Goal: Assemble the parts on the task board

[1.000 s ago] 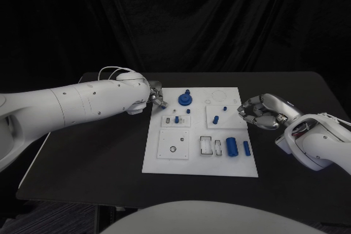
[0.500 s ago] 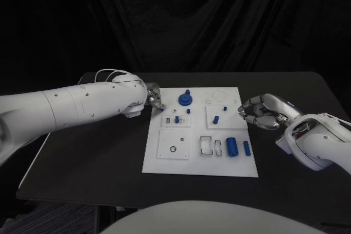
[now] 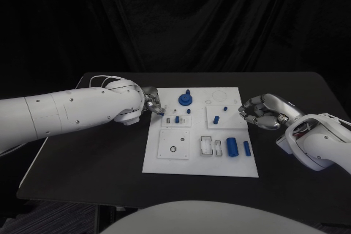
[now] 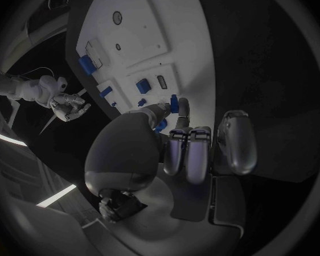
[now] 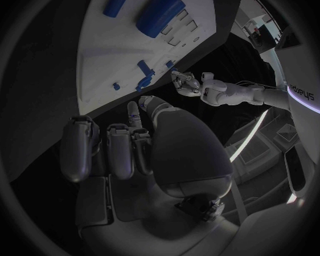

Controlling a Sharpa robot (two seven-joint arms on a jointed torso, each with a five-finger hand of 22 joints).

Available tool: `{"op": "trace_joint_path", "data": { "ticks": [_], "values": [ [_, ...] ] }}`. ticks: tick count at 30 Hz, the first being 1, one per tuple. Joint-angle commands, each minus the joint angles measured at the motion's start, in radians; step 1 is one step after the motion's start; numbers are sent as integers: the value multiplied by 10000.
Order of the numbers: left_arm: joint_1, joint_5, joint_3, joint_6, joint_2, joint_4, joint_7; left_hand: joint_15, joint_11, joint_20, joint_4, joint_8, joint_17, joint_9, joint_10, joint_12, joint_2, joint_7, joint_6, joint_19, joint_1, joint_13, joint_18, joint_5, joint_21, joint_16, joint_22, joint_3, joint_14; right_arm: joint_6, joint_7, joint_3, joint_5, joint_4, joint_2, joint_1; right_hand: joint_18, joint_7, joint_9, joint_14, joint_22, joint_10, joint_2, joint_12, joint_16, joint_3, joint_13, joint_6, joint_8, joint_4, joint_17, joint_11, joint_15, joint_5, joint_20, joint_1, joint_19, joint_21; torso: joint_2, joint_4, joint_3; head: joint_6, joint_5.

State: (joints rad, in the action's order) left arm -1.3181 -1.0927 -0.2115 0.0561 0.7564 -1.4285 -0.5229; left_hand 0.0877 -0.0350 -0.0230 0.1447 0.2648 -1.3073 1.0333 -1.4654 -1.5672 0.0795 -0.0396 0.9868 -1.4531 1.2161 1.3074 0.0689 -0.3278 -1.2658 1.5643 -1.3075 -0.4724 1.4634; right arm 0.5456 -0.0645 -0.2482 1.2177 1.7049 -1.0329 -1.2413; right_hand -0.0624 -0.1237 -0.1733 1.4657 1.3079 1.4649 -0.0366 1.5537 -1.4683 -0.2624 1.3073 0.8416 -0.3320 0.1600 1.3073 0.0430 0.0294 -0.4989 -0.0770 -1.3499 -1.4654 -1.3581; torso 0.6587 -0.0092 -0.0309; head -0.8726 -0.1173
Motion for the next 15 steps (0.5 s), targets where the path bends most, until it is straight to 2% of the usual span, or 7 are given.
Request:
{"op": "trace_joint_path", "data": {
  "ticks": [1, 5, 11, 15],
  "values": [
    [-26, 350, 8, 396, 74, -227, -362, 77, -95, 47, -157, -23, -2635, 19, -1054, -36, 25, 113, 132, -6, -126, 2634, -37, 48, 10, 65, -1771, -218, 1074, -7, -110, 5, 4, 16, -24, 2, 42, -19, -13, 795, 1505, 571, -17, -32, 61, -79, 2068, -54, 41, -5, 1545, -8, 31, -27, 44, -3, -174, 56, -10, -4, -7, 0, 2],
    [-24, 367, 8, 538, 122, -362, -405, 78, -91, 49, -144, -25, -2635, 34, -1054, -36, 28, 106, 133, 2, -206, 2634, -32, 92, 38, 65, -1763, -282, 1074, -5, -121, 5, 3, 23, -30, 2, 42, -19, -13, 795, 1505, 571, -17, -32, 61, -79, 2068, -54, 41, -5, 1545, -8, 31, -27, 44, -3, -174, 56, -17, 6, -15, 0, 6],
    [-14, 378, 7, 706, 131, -478, -330, 73, -84, 48, -94, -31, -2635, 67, -1054, -36, 32, 100, 133, 32, -393, 2634, -16, 243, 126, 65, -1739, -369, 1074, -12, -125, 5, -2, 28, -26, 2, 42, -19, -13, 795, 1505, 571, -17, -32, 61, -79, 2068, -54, 41, -5, 1545, -8, 31, -27, 44, -3, -174, 56, -4, -6, 4, 0, -2],
    [-8, 380, 7, 748, 86, -469, -257, 72, -83, 48, -84, -32, -2635, 76, -1054, -36, 26, 99, 134, 32, -431, 2634, -16, 283, 128, 65, -1738, -384, 1074, -16, -118, 5, -29, 26, -17, 2, 42, -19, -13, 795, 1505, 571, -17, -32, 61, -79, 2068, -54, 41, -5, 1545, -8, 31, -27, 44, -3, -174, 56, 0, -14, 0, 0, -16]
  ]
}}
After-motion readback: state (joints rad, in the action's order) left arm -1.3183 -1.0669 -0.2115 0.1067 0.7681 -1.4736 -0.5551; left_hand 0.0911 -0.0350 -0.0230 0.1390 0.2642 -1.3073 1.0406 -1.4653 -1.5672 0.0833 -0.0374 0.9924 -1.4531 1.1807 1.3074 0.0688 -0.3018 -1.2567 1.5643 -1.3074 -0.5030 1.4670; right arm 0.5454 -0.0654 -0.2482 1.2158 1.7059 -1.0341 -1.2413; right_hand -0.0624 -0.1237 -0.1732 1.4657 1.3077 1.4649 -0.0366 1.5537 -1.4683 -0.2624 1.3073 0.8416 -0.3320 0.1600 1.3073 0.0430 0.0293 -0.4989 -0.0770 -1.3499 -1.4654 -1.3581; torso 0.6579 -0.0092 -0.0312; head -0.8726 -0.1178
